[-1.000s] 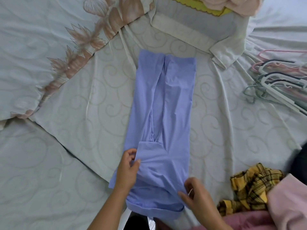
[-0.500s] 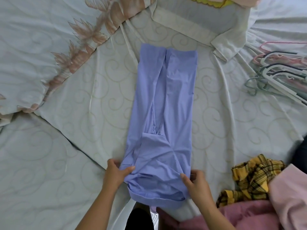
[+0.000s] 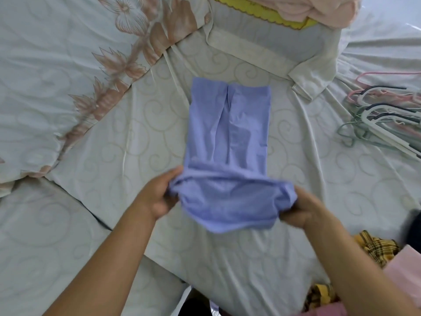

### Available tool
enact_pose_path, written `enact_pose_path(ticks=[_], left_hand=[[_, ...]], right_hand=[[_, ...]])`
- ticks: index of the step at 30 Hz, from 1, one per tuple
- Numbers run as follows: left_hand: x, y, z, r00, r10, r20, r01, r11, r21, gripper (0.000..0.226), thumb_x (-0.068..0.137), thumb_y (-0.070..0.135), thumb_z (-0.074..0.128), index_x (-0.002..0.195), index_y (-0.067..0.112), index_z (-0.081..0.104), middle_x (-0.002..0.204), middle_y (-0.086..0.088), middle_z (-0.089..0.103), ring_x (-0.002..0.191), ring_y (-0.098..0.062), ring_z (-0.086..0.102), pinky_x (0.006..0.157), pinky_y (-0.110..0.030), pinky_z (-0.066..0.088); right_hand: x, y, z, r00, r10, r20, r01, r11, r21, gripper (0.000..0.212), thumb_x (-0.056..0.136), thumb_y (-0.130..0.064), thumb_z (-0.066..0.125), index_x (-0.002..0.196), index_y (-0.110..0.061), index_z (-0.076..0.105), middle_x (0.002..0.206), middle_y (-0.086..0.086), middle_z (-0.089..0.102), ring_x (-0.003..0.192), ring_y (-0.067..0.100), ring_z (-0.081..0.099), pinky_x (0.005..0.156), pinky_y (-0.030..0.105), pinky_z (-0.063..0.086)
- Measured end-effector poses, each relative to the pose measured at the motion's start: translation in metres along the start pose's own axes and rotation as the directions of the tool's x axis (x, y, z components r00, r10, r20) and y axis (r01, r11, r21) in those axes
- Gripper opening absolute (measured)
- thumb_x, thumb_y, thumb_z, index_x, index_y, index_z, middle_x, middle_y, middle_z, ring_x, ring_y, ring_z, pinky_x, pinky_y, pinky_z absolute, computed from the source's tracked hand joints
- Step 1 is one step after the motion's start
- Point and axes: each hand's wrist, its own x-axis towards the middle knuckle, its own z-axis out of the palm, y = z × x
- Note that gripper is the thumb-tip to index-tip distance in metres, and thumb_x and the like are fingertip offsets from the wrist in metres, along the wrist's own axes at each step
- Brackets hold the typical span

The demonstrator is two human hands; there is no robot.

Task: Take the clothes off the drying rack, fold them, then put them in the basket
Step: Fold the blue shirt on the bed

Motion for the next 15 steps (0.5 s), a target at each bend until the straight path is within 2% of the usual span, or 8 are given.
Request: enact_pose_path(ticks=[1, 3, 6, 8, 9, 11, 12, 15], left_hand=[[0.014, 0.023, 0.011, 1.000, 0.012, 0.005, -0.011, 0.996, -0.087, 0.042, 0.091, 0.026, 0.050, 0.060, 0.008, 0.072, 0.051, -0.001, 0.062, 0.040, -0.007, 0.053, 0.043, -0.016, 0.045], [0.036, 0.066, 0.036, 0.995, 0.077, 0.058, -0.062, 0.973, -0.221, 0.053, 0.087, 0.046, 0.046, 0.079, -0.001, 0.071, 0.070, -0.009, 0.069, 0.059, -0.015, 0.066, 0.058, -0.023, 0.055], [0.069, 0.114, 0.056, 0.990, 0.127, 0.058, -0.121, 0.988, -0.095, 0.084, 0.086, 0.070, 0.030, 0.122, -0.004, 0.047, 0.118, -0.016, 0.059, 0.109, -0.028, 0.059, 0.089, -0.047, 0.049], [0.085, 0.117, 0.052, 0.984, 0.163, -0.076, -0.154, 0.981, 0.116, 0.079, 0.089, 0.064, 0.034, 0.134, -0.001, 0.039, 0.124, -0.014, 0.053, 0.113, -0.024, 0.055, 0.085, -0.044, 0.049], [0.091, 0.110, 0.046, 0.965, 0.204, -0.165, -0.156, 0.952, 0.264, 0.069, 0.092, 0.055, 0.042, 0.132, -0.001, 0.044, 0.117, -0.015, 0.056, 0.100, -0.022, 0.058, 0.075, -0.037, 0.049], [0.101, 0.086, 0.028, 0.909, 0.325, -0.259, -0.107, 0.786, 0.609, 0.054, 0.088, 0.037, 0.061, 0.119, -0.007, 0.053, 0.110, -0.026, 0.059, 0.075, -0.025, 0.057, 0.059, -0.035, 0.045], [0.104, 0.073, 0.020, 0.909, 0.341, -0.241, -0.090, 0.724, 0.684, 0.055, 0.080, 0.034, 0.069, 0.112, -0.009, 0.055, 0.111, -0.031, 0.058, 0.076, -0.029, 0.059, 0.059, -0.036, 0.045], [0.107, 0.044, 0.016, 0.946, 0.260, -0.193, -0.073, 0.752, 0.655, 0.068, 0.059, 0.037, 0.081, 0.104, -0.008, 0.058, 0.102, -0.022, 0.066, 0.086, -0.027, 0.063, 0.072, -0.039, 0.053]], right_hand=[[0.009, -0.026, 0.008, 0.998, -0.023, 0.061, 0.024, 1.000, -0.014, 0.040, 0.032, -0.002, 0.092, 0.064, -0.001, 0.069, 0.050, 0.005, 0.065, 0.041, 0.010, 0.061, 0.039, 0.019, 0.049], [0.038, -0.075, 0.015, 0.994, -0.077, 0.078, 0.061, 0.982, 0.180, 0.035, 0.045, 0.007, 0.085, 0.074, 0.006, 0.066, 0.060, 0.011, 0.068, 0.049, 0.015, 0.066, 0.048, 0.020, 0.053], [0.085, -0.119, 0.017, 0.965, -0.132, -0.226, 0.205, 0.917, 0.341, 0.030, 0.093, -0.020, 0.054, 0.108, 0.006, 0.050, 0.097, 0.021, 0.058, 0.092, 0.026, 0.067, 0.079, 0.026, 0.055], [0.106, -0.115, 0.011, 0.916, -0.214, -0.338, 0.270, 0.954, 0.128, 0.015, 0.097, -0.020, 0.045, 0.097, -0.006, 0.052, 0.089, 0.011, 0.050, 0.083, 0.020, 0.060, 0.069, 0.025, 0.054], [0.115, -0.103, 0.006, 0.898, -0.249, -0.363, 0.255, 0.966, -0.031, 0.013, 0.095, -0.018, 0.049, 0.084, -0.010, 0.051, 0.077, 0.008, 0.046, 0.068, 0.018, 0.052, 0.058, 0.025, 0.049], [0.126, -0.069, -0.007, 0.862, -0.333, -0.381, 0.188, 0.910, -0.370, 0.021, 0.085, -0.019, 0.061, 0.071, -0.014, 0.047, 0.067, 0.006, 0.039, 0.061, 0.018, 0.039, 0.053, 0.025, 0.034], [0.130, -0.052, -0.013, 0.840, -0.383, -0.385, 0.158, 0.850, -0.502, 0.024, 0.079, -0.021, 0.066, 0.070, -0.015, 0.046, 0.067, 0.005, 0.040, 0.065, 0.017, 0.039, 0.054, 0.024, 0.031], [0.134, -0.019, -0.011, 0.783, -0.472, -0.404, 0.094, 0.733, -0.674, 0.025, 0.076, -0.019, 0.073, 0.086, -0.005, 0.054, 0.082, 0.008, 0.052, 0.078, 0.021, 0.050, 0.060, 0.030, 0.041]])
